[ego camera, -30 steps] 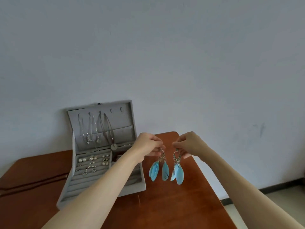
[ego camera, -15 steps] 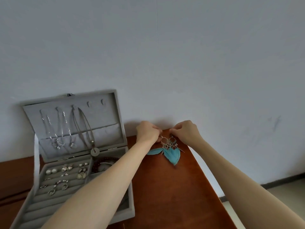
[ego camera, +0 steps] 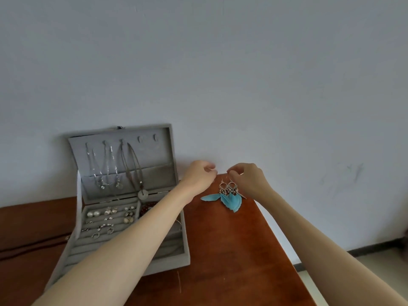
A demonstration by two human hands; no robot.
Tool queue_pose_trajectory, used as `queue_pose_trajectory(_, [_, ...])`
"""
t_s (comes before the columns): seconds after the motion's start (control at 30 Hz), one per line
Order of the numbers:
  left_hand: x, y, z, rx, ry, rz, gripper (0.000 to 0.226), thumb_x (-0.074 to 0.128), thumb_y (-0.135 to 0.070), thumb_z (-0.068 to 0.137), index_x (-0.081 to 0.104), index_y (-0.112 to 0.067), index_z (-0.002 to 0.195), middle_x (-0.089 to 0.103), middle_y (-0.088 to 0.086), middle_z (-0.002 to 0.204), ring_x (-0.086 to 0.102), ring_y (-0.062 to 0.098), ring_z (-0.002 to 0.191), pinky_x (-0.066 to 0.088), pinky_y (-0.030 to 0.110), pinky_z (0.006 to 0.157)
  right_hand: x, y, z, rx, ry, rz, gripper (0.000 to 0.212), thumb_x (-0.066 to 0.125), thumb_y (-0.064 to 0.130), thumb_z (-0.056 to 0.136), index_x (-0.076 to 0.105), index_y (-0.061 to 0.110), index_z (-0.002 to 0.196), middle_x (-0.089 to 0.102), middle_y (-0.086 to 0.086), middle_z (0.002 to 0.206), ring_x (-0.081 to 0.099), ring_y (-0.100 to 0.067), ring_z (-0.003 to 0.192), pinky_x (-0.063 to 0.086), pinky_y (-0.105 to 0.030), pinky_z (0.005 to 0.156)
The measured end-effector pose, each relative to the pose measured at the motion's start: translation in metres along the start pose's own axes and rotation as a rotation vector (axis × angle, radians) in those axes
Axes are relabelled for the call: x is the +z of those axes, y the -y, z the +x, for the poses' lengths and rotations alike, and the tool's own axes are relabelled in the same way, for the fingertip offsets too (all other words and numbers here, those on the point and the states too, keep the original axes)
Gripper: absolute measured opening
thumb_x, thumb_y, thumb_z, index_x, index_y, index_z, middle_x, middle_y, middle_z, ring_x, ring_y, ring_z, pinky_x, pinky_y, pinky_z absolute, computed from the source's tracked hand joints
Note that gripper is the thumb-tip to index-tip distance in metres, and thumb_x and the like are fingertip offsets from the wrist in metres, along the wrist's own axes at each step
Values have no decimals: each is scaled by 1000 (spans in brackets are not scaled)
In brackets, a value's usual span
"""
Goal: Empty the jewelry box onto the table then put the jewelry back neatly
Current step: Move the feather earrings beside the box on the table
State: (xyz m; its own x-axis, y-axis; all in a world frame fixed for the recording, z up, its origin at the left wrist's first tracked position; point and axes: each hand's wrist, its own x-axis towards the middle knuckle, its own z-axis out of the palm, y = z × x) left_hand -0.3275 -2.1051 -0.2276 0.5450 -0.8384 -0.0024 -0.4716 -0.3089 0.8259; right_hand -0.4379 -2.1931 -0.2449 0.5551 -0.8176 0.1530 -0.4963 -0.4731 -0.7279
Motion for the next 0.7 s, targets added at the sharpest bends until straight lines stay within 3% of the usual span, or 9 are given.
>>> queue_pose_trajectory(0.1, [-27,-1,-37,104,-24,50,33,48,-20,93,55,-17,125,61,3,121,60,16,105,49,37,97,1,28,-27,-72,4,-13,27,45,16,93,67,12,108,68,-2,110,61,-16,98,45,-24,83])
queue_pose_trajectory(0.2, [-58,11,-83,185,-100,-1,25,51,-19,92,62,-21,114,67,-1,108,64,13,97,51,35,92,11,60,-61,-181,14,-29,26,46,17,94,66,12,110,68,-2,112,61,-16,101,46,-25,87])
queue_pose_trajectory(0.3, [-92,32,-125,214,-162,-8,23,51,-13,93,63,-19,111,66,-8,98,64,6,90,53,22,84,29,92,-93,-283,82,-26,25,48,16,94,66,11,110,68,-4,108,61,-16,97,47,-26,86])
queue_pose_trajectory(0.4, [-125,60,-157,180,-236,8,21,51,-11,93,64,-19,107,67,-10,92,65,1,81,54,18,76,55,124,-118,-357,176,-22,23,49,18,93,67,13,108,69,-3,101,62,-17,93,49,-26,83])
queue_pose_trajectory(0.53, [-167,106,-186,105,-345,32,20,52,-10,92,66,-20,103,68,-10,91,65,0,85,53,21,81,97,161,-143,-442,267,-7,24,49,18,93,67,12,106,71,-6,98,63,-19,92,50,-32,85])
queue_pose_trajectory(0.7, [-208,171,-202,-8,-422,335,23,52,-9,92,67,-16,107,66,-1,108,59,10,99,41,16,85,147,193,-155,-587,324,-149,27,46,18,94,65,12,112,66,-7,110,58,-23,105,45,-33,91])
